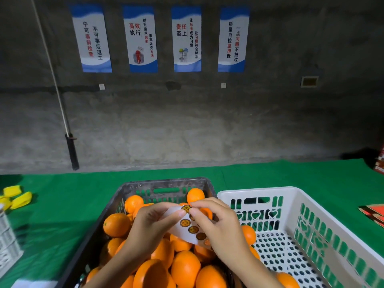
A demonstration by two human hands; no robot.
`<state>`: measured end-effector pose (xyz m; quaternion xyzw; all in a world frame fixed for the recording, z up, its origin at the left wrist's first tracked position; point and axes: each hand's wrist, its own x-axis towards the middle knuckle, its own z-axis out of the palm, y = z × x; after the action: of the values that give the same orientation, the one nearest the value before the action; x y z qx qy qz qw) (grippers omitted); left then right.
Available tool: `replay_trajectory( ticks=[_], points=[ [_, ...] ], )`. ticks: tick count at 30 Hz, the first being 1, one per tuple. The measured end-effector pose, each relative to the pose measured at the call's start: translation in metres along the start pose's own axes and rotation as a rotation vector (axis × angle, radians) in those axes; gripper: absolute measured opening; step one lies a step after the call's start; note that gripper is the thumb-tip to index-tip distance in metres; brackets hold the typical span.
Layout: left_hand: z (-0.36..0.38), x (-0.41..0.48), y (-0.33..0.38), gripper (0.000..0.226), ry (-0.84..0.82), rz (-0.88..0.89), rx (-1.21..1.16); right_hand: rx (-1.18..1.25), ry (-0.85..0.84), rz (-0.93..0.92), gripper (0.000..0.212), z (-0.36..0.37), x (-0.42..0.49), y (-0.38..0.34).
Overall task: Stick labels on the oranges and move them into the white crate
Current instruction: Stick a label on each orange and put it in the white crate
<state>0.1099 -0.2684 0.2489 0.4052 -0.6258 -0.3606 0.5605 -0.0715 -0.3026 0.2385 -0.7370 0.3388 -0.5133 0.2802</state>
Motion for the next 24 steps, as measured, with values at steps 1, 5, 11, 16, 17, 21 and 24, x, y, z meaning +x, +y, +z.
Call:
replay_trajectory(
  ticks=[1,5,11,16,17,21,24],
  points=[
    [0.0004,0.0000,0.0006,0.016,0.008,0.004,0.010,0.021,-0.001,0.011,0.012,0.0000,0.0002,-0.0004],
    [0.0007,0.0001,-0.0007,0.015,0.004,0.009,-0.006,0.050,-0.022,0.028,0.015,-0.0012,0.0003,-0.0020],
    [-0.0015,0.0001,-0.0002,0.023,-0.045,-0.035,-0.071,0.032,-0.008,0.040,0.009,-0.0003,-0.0009,-0.0023],
    [-0.0038,-0.0003,-0.0023,0.035,-0.168,-0.070,-0.121,0.097,-0.020,0.077,0.013,-0.0019,-0.0003,-0.0023],
    [-0.0031,-0.0001,-0.0021,0.031,-0.167,-0.071,-0.121,0.099,-0.024,0.080,0.013,-0.0018,-0.0004,-0.0017],
    [-0.0029,0.0012,-0.0027,0.019,-0.132,-0.092,-0.110,0.093,-0.018,0.040,0.012,0.0001,-0.0006,-0.0008],
    [-0.0025,0.0015,-0.0027,0.017,-0.101,-0.079,-0.084,0.159,0.008,0.004,0.011,-0.0002,0.0012,0.0002]
  ],
)
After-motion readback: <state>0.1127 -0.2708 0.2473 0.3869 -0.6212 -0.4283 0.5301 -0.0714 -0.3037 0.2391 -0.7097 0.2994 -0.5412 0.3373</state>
